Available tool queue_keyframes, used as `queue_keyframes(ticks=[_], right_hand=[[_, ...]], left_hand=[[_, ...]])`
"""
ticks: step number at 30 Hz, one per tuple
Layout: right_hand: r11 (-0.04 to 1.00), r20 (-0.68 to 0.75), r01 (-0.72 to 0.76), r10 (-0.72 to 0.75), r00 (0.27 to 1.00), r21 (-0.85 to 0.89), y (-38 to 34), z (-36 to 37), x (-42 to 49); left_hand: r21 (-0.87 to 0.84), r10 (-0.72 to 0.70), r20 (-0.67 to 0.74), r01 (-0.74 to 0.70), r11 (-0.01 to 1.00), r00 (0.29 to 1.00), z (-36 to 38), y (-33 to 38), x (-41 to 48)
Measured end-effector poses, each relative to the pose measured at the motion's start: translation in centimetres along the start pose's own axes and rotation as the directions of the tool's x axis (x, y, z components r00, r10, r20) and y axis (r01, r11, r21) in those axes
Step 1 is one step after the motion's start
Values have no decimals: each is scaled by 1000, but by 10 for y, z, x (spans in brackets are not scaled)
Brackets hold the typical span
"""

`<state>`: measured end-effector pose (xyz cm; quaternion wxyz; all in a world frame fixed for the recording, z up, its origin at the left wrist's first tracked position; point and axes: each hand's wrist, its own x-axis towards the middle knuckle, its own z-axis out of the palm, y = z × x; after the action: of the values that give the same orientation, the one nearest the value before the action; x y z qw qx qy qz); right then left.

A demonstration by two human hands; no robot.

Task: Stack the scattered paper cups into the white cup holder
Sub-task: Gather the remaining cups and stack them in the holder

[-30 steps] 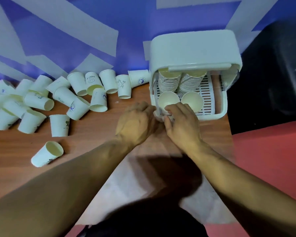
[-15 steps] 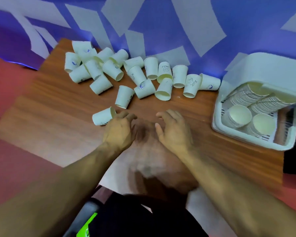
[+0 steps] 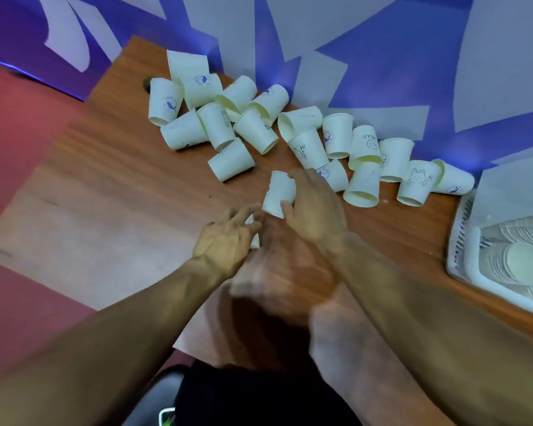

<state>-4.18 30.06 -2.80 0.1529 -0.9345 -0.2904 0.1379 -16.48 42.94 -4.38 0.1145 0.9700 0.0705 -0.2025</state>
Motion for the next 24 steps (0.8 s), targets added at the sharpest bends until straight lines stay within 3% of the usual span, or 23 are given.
queue_keyframes(ticks=[5, 8, 11, 15, 24], right_hand=[[989, 136, -78, 96, 986, -128, -13, 19, 33], [976, 160, -90, 122, 979, -198, -15, 29, 36], [968, 119, -108, 137, 983, -224, -18, 29, 34], [982, 73, -152, 161, 984, -110, -23, 14, 24], [997, -184, -14, -1, 983, -80, 2, -45, -37]], left_hand=[[8, 49, -13, -49, 999, 999, -1, -27, 18], [-73, 44, -40, -47, 996, 998, -4, -41, 22], [-170, 46, -79, -59, 984, 996, -6, -54, 24], [-239, -37, -90, 14, 971, 995, -9, -57, 22], [-243, -35, -254, -29, 970, 966, -50, 6, 9]])
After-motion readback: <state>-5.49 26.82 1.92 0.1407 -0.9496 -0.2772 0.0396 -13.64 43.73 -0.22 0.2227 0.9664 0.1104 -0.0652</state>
